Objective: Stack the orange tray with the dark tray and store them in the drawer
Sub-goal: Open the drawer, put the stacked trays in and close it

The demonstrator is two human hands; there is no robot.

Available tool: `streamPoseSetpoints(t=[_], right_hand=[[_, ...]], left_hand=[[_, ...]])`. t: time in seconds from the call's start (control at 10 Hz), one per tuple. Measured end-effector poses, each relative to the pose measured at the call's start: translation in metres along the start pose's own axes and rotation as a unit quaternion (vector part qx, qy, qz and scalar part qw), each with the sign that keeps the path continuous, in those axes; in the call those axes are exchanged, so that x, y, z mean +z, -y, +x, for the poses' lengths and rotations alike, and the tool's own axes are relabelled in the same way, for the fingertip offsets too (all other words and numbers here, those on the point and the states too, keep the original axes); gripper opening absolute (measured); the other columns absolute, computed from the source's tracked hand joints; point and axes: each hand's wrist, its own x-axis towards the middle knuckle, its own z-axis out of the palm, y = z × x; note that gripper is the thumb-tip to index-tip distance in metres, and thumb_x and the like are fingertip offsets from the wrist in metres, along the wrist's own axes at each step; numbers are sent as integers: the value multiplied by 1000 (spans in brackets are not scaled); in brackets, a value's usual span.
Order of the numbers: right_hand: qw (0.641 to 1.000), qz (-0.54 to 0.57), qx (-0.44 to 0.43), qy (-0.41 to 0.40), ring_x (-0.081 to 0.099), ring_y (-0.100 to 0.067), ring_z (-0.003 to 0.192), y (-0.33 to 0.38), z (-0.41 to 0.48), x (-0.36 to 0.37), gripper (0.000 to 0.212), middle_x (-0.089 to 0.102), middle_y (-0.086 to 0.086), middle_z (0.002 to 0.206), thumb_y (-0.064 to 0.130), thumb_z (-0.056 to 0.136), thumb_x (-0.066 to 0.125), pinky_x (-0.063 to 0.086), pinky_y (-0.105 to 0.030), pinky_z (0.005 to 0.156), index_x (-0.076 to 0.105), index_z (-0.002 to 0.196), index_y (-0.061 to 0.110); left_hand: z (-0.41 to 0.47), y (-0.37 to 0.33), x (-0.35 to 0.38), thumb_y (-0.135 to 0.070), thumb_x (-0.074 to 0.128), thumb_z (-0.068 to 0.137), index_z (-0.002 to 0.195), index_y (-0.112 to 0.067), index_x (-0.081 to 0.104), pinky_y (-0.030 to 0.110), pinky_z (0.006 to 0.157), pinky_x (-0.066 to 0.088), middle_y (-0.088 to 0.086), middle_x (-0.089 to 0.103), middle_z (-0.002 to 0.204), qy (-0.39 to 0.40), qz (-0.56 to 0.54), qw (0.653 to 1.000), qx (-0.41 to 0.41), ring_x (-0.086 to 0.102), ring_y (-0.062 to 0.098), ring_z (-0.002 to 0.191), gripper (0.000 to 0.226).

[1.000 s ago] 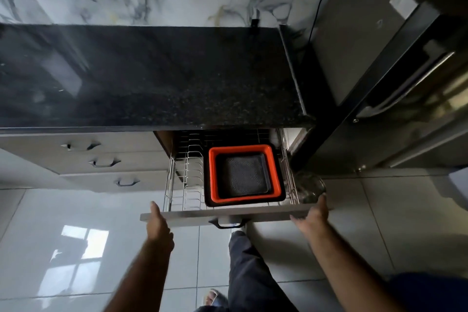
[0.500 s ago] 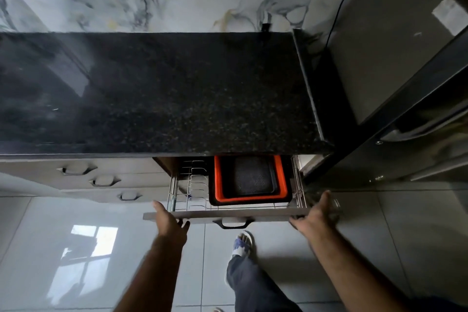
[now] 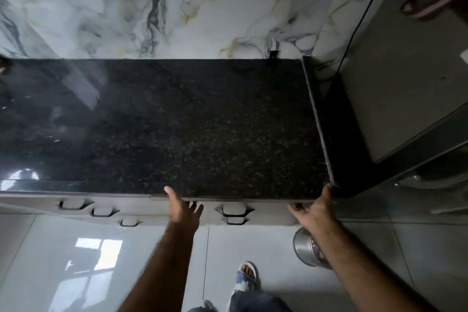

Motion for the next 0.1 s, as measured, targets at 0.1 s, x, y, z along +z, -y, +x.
streamPoseSetpoints(t=[0.1], right_hand=[[1000,-11,8,20,42,-35,141,14,-12,11,79,41,-16,157,74,88,44,35,-53,117,43,149,23]], left_hand=[[2,-24,16,-67,52,85,143,-21,47,54,95,52,14,52,144,35,0,998,-46,54,36,128,74]])
